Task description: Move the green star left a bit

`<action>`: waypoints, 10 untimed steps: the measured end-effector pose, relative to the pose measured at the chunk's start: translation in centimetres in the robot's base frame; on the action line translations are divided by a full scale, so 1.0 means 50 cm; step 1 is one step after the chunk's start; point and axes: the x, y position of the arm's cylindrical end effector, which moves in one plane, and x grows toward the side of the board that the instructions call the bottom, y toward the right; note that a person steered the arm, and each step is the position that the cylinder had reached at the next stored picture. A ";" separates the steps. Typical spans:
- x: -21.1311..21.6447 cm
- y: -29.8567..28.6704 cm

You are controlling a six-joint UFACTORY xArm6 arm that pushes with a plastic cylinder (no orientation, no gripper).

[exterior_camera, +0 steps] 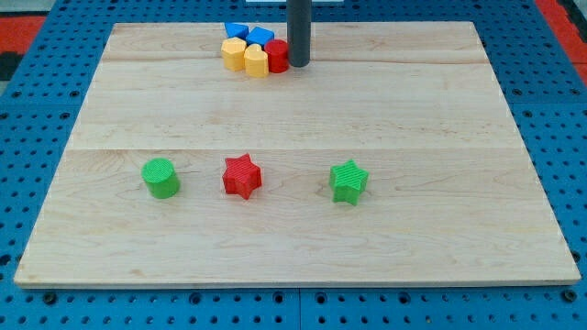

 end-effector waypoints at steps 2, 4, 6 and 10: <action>0.149 0.121; 0.280 0.173; 0.373 0.262; 0.403 0.234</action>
